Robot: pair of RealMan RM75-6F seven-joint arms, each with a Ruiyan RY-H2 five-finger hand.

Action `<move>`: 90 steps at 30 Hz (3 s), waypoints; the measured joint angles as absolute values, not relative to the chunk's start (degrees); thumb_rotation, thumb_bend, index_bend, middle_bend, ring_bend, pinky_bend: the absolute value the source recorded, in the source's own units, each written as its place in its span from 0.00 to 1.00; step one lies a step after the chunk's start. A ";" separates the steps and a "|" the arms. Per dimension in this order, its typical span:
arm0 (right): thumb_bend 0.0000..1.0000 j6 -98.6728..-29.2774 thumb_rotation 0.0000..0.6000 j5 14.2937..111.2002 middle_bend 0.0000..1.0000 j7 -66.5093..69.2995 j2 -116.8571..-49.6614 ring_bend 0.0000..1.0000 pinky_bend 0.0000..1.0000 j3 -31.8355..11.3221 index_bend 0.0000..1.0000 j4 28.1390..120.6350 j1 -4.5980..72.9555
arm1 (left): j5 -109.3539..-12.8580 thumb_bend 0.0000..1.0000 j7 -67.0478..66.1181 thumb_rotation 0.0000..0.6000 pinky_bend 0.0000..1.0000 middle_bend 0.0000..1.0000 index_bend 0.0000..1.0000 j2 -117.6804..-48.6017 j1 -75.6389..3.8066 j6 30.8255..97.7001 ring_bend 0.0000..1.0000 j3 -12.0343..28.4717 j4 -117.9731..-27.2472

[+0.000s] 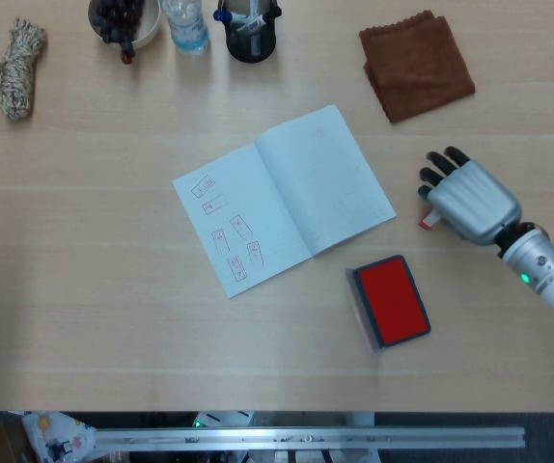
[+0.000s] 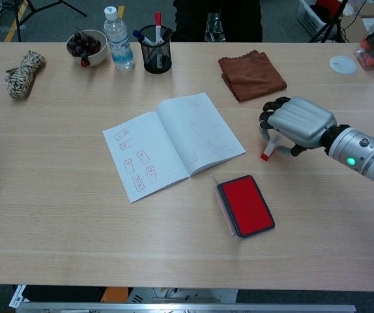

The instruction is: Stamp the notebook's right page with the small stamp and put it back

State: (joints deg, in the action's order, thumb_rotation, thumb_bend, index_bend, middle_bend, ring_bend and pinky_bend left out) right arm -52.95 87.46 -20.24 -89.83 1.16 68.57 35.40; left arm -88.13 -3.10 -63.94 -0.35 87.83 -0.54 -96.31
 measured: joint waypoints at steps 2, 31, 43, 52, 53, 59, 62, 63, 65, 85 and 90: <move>0.28 -52.91 1.00 87.47 0.34 -20.40 -90.08 0.16 0.19 1.19 0.49 68.48 35.47 | -88.05 0.28 -2.96 1.00 0.03 0.11 0.14 -63.90 -0.30 87.84 0.10 -0.53 -96.22; 0.37 -52.36 1.00 82.76 0.42 -25.07 -88.08 0.20 0.19 -4.54 0.65 77.44 38.72 | -88.45 0.28 -2.17 1.00 0.03 0.11 0.14 -63.66 0.11 88.26 0.10 -0.79 -95.92; 0.37 -49.51 1.00 78.12 0.44 -31.48 -92.70 0.23 0.19 -6.05 0.69 77.42 42.02 | -89.13 0.28 -2.03 1.00 0.03 0.11 0.14 -63.51 0.51 88.68 0.10 -1.25 -95.99; 0.37 -49.39 1.00 77.75 0.47 -32.67 -97.11 0.25 0.19 -5.61 0.73 73.32 43.48 | -89.25 0.28 -1.88 1.00 0.03 0.11 0.14 -63.30 0.52 88.60 0.10 -1.30 -96.09; 0.37 -49.42 1.00 77.83 0.48 -32.70 -97.52 0.25 0.19 -5.46 0.74 72.81 43.60 | -89.19 0.28 -1.87 1.00 0.03 0.11 0.14 -63.29 0.52 88.54 0.10 -1.30 -96.05; 0.38 -49.63 1.00 78.23 0.50 -32.54 -99.42 0.27 0.19 -4.83 0.77 70.18 43.99 | -89.07 0.28 -1.76 1.00 0.03 0.11 0.14 -63.29 0.49 88.38 0.10 -1.27 -95.93; 0.41 -50.03 1.00 78.62 0.53 -32.15 -100.41 0.29 0.19 -4.58 0.80 68.81 44.06 | -89.04 0.28 -1.70 1.00 0.03 0.11 0.14 -63.30 0.47 88.30 0.10 -1.26 -95.83; 0.43 -50.15 1.00 78.75 0.54 -32.00 -100.70 0.30 0.19 -4.50 0.82 68.38 44.07 | -89.01 0.28 -1.70 1.00 0.03 0.11 0.14 -63.30 0.47 88.28 0.10 -1.26 -95.82; 0.46 -50.39 1.00 79.00 0.55 -31.70 -101.35 0.31 0.20 -4.33 0.84 67.35 44.08 | -88.92 0.28 -1.63 1.00 0.03 0.11 0.14 -63.30 0.50 88.27 0.10 -1.25 -95.75; 0.51 -51.11 1.00 80.28 0.59 -29.09 -105.28 0.34 0.20 -3.79 0.89 61.75 44.26 | -88.34 0.28 -1.02 1.00 0.03 0.11 0.14 -63.47 0.69 88.14 0.10 -1.12 -94.93; 0.51 -50.90 1.00 80.08 0.59 -28.80 -105.75 0.34 0.20 -3.87 0.89 60.97 44.26 | -88.28 0.28 -0.88 1.00 0.03 0.11 0.14 -63.49 0.71 88.13 0.10 -1.09 -94.81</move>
